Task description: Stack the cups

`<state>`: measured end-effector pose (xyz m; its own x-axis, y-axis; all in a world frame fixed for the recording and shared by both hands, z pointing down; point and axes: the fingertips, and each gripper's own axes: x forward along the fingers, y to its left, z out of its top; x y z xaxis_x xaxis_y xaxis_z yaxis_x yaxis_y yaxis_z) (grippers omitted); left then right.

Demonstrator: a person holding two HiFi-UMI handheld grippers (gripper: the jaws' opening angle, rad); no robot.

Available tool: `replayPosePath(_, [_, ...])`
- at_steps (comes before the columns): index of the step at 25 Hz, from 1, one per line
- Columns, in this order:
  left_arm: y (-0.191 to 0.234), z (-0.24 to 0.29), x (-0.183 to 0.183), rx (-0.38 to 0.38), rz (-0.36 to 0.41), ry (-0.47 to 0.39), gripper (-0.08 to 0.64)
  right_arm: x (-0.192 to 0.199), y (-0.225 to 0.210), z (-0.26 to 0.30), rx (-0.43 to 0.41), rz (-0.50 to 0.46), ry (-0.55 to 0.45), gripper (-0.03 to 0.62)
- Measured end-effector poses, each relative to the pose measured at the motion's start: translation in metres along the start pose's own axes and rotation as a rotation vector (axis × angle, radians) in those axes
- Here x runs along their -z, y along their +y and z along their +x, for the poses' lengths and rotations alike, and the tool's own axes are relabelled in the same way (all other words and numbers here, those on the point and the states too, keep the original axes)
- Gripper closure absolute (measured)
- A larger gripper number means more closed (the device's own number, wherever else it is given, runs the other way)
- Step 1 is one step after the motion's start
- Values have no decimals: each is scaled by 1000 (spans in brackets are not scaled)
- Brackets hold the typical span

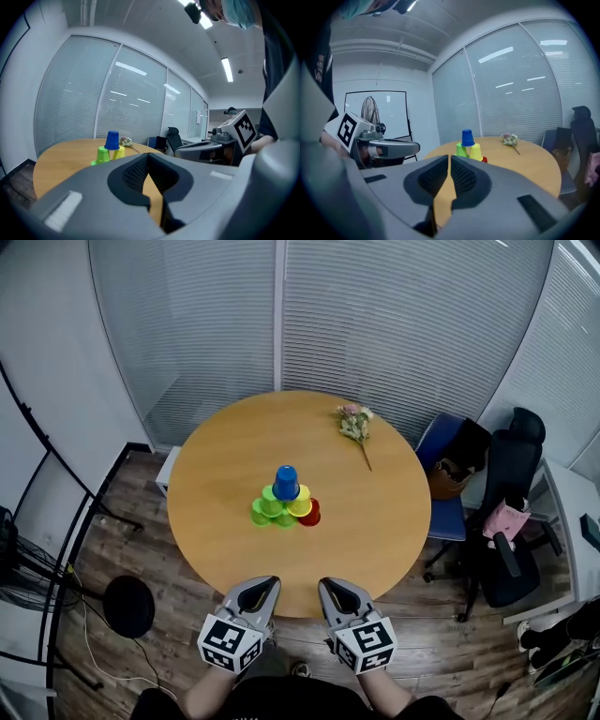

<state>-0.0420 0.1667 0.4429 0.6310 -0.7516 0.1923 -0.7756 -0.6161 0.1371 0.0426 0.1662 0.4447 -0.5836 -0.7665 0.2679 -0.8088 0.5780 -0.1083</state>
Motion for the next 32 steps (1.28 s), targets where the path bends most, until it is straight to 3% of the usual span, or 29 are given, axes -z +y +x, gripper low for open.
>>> replayPosePath(13, [-44,-41,23,-6,-24,-2,551,23,25,-41,-28,5,15,569])
replayPosePath(32, [-64,-67,39,-37,-31,-9,551,42,47,-63,-60,-8,25,578])
